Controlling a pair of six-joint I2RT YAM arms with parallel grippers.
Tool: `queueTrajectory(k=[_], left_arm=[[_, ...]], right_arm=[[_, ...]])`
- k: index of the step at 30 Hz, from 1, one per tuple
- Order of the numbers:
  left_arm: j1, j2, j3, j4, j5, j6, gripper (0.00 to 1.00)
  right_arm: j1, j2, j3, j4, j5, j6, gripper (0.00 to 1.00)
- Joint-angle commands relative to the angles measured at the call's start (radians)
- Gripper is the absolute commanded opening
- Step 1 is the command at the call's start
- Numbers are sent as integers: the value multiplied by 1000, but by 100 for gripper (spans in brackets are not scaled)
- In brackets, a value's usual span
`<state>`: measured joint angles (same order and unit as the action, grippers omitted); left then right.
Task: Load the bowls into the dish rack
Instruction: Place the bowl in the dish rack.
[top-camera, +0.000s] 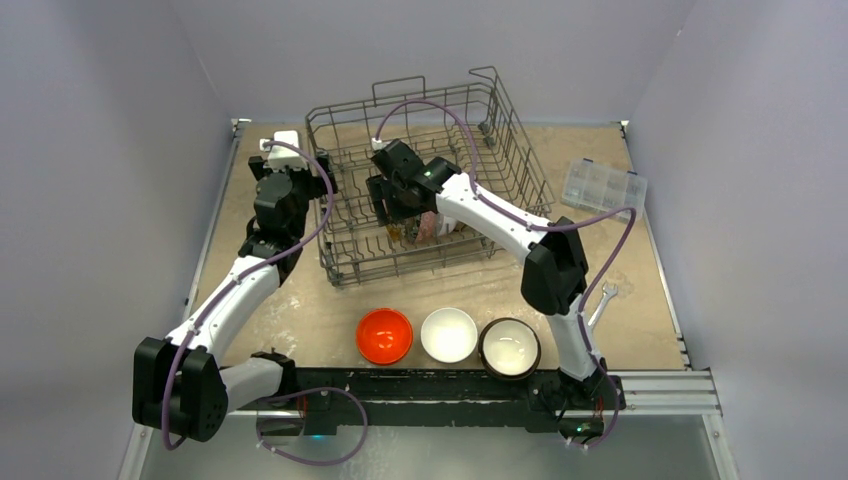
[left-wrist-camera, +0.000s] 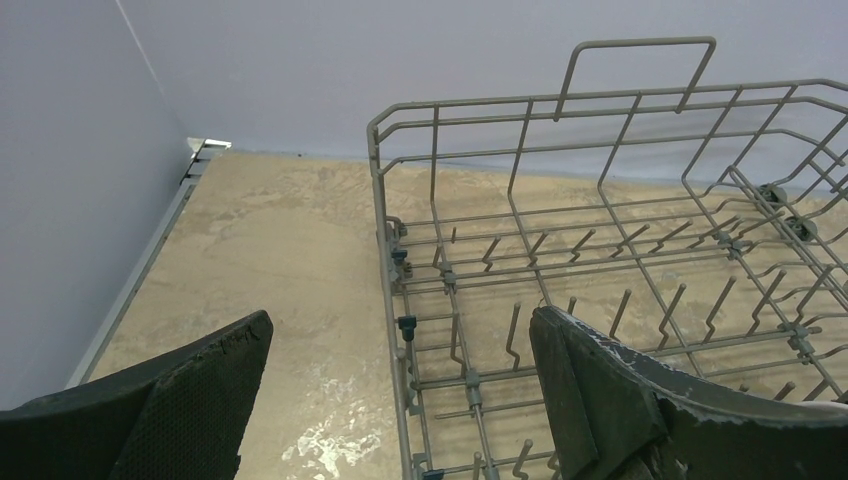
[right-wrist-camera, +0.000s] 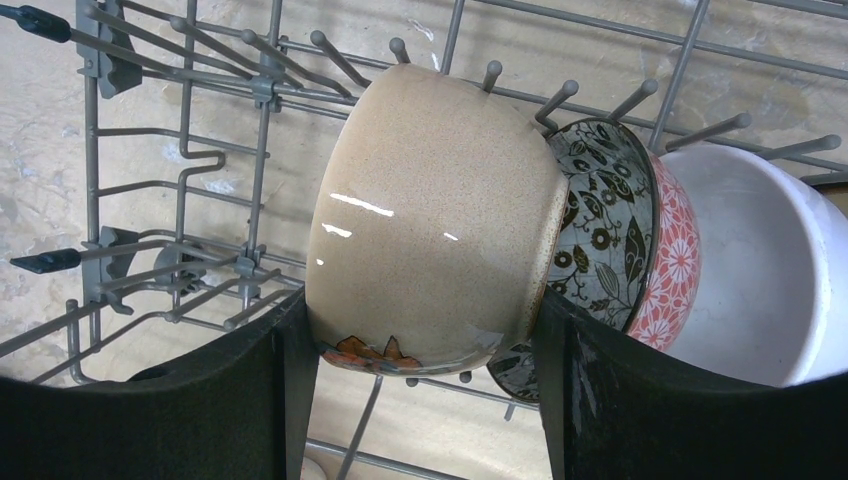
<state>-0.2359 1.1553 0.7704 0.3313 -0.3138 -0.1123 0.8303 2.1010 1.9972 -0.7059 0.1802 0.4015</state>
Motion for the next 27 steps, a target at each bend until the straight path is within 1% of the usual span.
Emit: queueTrajectory(k=[1,7,10,15,23,27], left_arm=[[6,-22,-9,48,18,-9,99],[6,-22,-9,48,19,-9,99],[5,-22,-8,48,18,-8,99],[6,-20,-9,48,19,-8,99],[6,-23,-10,47,16,-4,99],[6,-25,-9,46,19,-3,99]], right_arm=[[1,-27,25,42,-28,9,40],[2,-42,39,50,-32,10,73],[2,-56,34,56,-39,9,83],[2,-75,35,59,-26,4,91],[2,-114,30,72,-35,-3,94],[1,-141,21,86,-68,-13,97]])
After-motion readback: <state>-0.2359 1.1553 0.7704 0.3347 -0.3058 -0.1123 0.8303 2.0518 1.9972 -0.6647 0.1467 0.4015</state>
